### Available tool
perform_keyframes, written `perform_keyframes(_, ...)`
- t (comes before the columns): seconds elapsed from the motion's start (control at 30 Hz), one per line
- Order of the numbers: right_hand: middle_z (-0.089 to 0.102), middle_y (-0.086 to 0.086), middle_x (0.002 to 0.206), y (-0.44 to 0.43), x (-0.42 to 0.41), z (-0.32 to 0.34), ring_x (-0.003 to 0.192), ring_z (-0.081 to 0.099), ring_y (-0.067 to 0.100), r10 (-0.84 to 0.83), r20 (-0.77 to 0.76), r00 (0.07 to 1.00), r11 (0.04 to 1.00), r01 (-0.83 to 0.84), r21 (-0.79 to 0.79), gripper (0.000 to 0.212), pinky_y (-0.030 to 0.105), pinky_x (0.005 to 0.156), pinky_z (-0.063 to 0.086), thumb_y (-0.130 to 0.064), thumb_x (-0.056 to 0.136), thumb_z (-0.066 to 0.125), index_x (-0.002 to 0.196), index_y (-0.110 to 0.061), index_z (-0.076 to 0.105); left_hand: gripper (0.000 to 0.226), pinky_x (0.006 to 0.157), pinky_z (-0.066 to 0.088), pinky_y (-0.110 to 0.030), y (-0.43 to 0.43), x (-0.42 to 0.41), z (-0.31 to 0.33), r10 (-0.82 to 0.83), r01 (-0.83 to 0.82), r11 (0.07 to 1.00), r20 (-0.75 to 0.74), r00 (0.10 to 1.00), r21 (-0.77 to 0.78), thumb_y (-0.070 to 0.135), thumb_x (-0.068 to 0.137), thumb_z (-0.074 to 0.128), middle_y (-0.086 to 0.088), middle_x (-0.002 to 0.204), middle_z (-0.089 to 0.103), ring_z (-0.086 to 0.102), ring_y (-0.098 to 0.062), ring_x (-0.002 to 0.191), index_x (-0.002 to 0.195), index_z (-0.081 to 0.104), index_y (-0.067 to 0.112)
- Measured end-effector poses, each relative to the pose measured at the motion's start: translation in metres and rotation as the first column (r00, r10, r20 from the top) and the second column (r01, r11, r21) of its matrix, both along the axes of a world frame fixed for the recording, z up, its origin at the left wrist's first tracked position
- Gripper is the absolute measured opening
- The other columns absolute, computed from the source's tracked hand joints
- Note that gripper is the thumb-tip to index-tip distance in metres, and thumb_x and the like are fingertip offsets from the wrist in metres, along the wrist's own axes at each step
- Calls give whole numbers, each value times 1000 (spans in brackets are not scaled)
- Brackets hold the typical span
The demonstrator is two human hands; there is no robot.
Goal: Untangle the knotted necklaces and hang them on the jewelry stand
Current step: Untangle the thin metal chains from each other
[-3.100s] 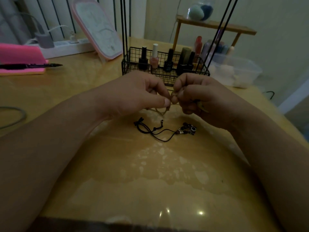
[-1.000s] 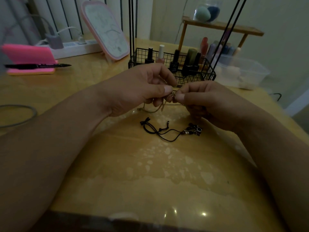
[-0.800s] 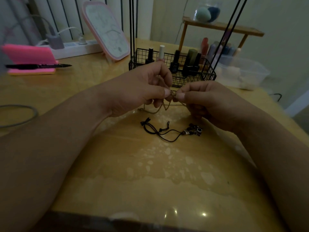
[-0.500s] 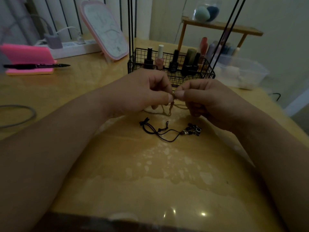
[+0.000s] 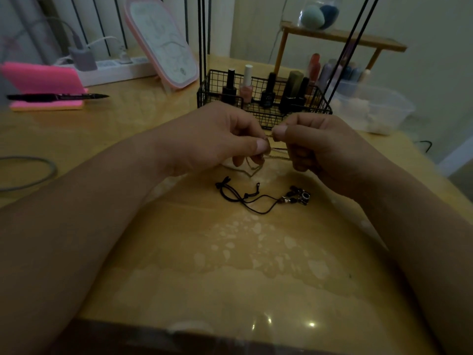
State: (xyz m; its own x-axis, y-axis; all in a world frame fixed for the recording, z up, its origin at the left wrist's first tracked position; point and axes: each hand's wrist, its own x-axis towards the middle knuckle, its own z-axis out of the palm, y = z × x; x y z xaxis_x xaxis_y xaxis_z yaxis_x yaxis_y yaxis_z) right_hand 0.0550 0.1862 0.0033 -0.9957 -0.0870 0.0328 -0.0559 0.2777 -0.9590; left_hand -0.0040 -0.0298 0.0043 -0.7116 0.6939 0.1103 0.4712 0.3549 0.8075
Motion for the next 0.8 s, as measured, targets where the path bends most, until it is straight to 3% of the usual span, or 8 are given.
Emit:
perform_keyframes(0.23, 55, -4, 71, 1, 2, 0, 59, 46, 12, 36, -13, 999, 978, -33, 208, 6, 30, 55, 40, -16, 97, 67, 102, -15, 63, 19, 61, 51, -19, -1, -1, -1, 42, -46, 998, 108, 993, 36, 27, 100, 65, -2, 79, 76, 65, -11, 69, 95, 74, 11)
perform_keyframes(0.33, 55, -2, 79, -2, 3, 1, 62, 48, 11, 30, -78, 996, 977, -13, 211, 19, 26, 53, 41, -11, 94, 70, 107, -15, 56, 23, 58, 51, -17, 1, -1, -1, 79, -84, 996, 120, 990, 37, 30, 99, 66, -3, 80, 77, 65, -11, 67, 96, 75, 8)
perform_keyframes(0.47, 63, -6, 85, -6, 5, 0, 66, 55, -3, 53, -162, 985, 934, 8, 356, 12, 13, 60, 43, -23, 94, 73, 98, -14, 66, 22, 59, 53, -20, 3, -1, -3, 113, -118, 992, 113, 987, 37, 30, 99, 68, -3, 78, 76, 65, -15, 67, 93, 78, 12)
perform_keyframes(0.53, 70, -6, 88, -9, 6, -2, 73, 61, -2, 42, -149, 988, 919, 20, 393, 16, 18, 68, 47, -33, 93, 74, 96, -17, 71, 20, 66, 56, -28, 4, -1, -4, 131, -134, 991, 80, 988, 27, 30, 99, 69, -3, 77, 77, 65, -15, 67, 84, 79, 19)
perform_keyframes(0.73, 74, -3, 80, -13, 5, -3, 75, 66, 11, -46, -146, 988, 918, 99, 383, 18, 38, 73, 53, -36, 92, 75, 88, -19, 78, 25, 58, 51, -19, 8, 2, -6, 206, -205, 976, -9, 979, 77, 33, 98, 71, 3, 72, 76, 62, -7, 59, 76, 77, 23)
perform_keyframes(0.8, 72, -6, 74, -14, 5, -4, 65, 60, 1, -65, -140, 988, 926, 112, 361, 17, 31, 68, 46, -35, 93, 75, 87, -20, 79, 26, 59, 52, -21, 9, 3, -6, 204, -202, 975, -19, 979, 95, 33, 98, 71, 2, 73, 76, 61, -7, 58, 74, 77, 25)
